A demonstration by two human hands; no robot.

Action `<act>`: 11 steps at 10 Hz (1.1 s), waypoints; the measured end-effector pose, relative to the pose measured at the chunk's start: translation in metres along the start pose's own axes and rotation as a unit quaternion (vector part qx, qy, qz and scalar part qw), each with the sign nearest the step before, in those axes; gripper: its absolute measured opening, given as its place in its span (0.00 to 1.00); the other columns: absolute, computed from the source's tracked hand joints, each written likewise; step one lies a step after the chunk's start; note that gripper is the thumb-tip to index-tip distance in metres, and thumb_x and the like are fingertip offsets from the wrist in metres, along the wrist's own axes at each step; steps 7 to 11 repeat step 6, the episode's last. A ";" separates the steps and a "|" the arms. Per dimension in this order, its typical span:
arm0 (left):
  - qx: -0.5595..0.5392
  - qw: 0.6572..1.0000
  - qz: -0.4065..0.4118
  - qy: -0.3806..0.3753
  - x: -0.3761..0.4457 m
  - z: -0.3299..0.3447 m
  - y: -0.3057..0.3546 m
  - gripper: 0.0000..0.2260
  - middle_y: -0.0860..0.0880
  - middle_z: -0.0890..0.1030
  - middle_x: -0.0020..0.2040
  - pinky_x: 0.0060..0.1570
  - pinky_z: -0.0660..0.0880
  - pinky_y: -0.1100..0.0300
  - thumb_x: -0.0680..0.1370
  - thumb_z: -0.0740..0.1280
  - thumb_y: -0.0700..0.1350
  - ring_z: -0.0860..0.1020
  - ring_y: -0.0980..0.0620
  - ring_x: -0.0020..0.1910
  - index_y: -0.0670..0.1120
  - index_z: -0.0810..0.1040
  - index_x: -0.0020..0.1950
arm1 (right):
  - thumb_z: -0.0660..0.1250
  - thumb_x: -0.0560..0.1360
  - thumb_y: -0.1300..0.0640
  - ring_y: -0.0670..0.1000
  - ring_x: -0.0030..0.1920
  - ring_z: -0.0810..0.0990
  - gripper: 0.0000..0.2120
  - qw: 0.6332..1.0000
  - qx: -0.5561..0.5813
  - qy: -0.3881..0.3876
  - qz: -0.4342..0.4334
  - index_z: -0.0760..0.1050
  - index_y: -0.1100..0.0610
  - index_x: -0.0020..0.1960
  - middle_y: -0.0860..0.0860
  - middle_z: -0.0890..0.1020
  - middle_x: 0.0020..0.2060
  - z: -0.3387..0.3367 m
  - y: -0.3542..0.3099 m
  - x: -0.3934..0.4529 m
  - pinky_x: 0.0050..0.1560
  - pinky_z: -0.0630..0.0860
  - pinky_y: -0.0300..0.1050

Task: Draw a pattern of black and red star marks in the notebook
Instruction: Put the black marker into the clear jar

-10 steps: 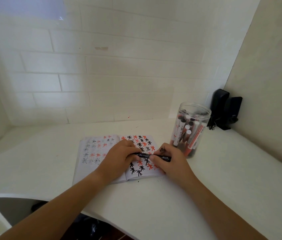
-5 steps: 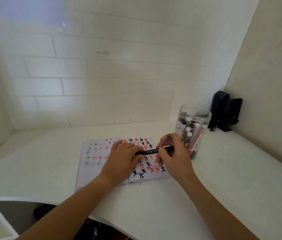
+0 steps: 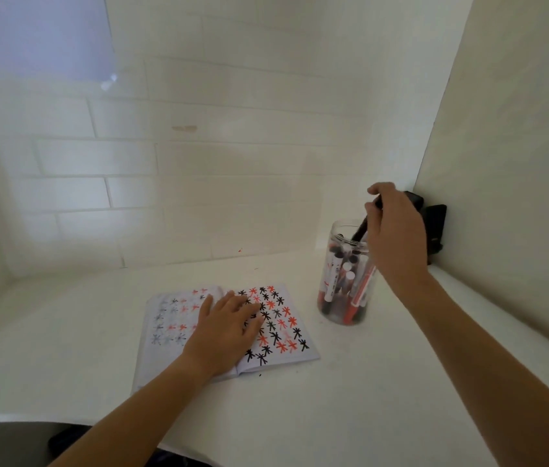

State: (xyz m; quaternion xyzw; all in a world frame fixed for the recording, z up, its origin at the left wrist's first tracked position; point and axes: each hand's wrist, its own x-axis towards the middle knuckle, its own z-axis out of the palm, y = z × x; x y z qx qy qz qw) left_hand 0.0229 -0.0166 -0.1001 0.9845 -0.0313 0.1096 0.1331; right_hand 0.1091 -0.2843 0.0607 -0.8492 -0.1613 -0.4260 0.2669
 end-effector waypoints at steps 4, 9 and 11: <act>-0.031 0.999 0.007 0.023 0.001 0.000 -0.002 0.28 0.57 0.69 0.74 0.79 0.45 0.45 0.80 0.42 0.63 0.59 0.53 0.78 0.59 0.70 0.74 | 0.43 0.86 0.39 0.57 0.45 0.77 0.31 0.948 -0.139 -0.282 0.037 0.73 0.56 0.39 0.53 0.76 0.33 0.004 0.003 -0.002 0.49 0.79 0.56; -0.112 0.946 0.071 0.296 -0.014 -0.033 0.012 0.12 0.55 0.81 0.58 0.71 0.62 0.55 0.80 0.66 0.38 0.78 0.53 0.60 0.54 0.81 0.57 | 0.60 0.84 0.49 0.53 0.50 0.79 0.13 0.991 0.002 -0.132 -0.020 0.80 0.57 0.54 0.51 0.82 0.46 -0.032 -0.001 -0.008 0.53 0.74 0.49; -0.112 0.946 0.071 0.296 -0.014 -0.033 0.012 0.12 0.55 0.81 0.58 0.71 0.62 0.55 0.80 0.66 0.38 0.78 0.53 0.60 0.54 0.81 0.57 | 0.60 0.84 0.49 0.53 0.50 0.79 0.13 0.991 0.002 -0.132 -0.020 0.80 0.57 0.54 0.51 0.82 0.46 -0.032 -0.001 -0.008 0.53 0.74 0.49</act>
